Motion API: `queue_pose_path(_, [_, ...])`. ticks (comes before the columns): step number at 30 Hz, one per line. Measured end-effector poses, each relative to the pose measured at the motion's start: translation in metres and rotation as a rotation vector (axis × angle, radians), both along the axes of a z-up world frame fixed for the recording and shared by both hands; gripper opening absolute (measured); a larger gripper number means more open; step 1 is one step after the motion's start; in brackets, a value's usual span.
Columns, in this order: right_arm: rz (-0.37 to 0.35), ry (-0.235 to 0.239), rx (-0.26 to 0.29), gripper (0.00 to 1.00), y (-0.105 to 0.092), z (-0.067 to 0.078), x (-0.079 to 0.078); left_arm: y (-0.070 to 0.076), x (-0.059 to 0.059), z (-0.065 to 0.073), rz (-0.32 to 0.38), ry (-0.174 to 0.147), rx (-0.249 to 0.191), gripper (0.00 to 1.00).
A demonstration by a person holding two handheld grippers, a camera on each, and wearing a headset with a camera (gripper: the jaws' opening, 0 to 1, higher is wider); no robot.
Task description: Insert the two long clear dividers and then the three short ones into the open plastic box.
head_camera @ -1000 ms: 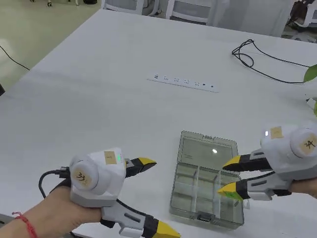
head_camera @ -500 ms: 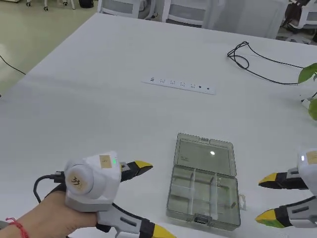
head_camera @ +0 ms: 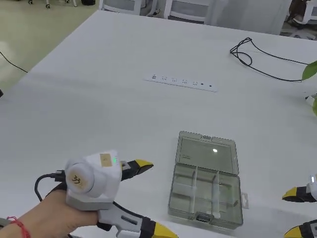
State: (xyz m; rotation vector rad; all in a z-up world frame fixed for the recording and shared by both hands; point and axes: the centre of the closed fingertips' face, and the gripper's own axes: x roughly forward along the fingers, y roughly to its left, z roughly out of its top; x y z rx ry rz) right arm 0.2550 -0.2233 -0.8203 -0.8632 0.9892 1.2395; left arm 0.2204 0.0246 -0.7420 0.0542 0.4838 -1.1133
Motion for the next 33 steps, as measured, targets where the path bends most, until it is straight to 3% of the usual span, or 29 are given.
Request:
queue_pose_path(7, [0.064,-0.005,-0.093,0.48,-0.018,-0.025,0.001,0.002,0.001,0.000,0.010,0.005,-0.004,1.00])
queue_pose_path(16, [0.091,-0.015,-0.130,0.43,-0.026,-0.039,0.004,0.002,0.000,-0.002,0.011,0.012,0.002,1.00])
queue_pose_path(22, [0.079,0.008,-0.120,0.40,-0.024,-0.036,0.002,0.002,0.002,-0.001,0.013,0.008,0.003,1.00])
queue_pose_path(33, [0.073,-0.001,-0.122,0.33,-0.025,-0.037,0.006,0.003,0.003,-0.001,0.013,0.004,0.001,1.00])
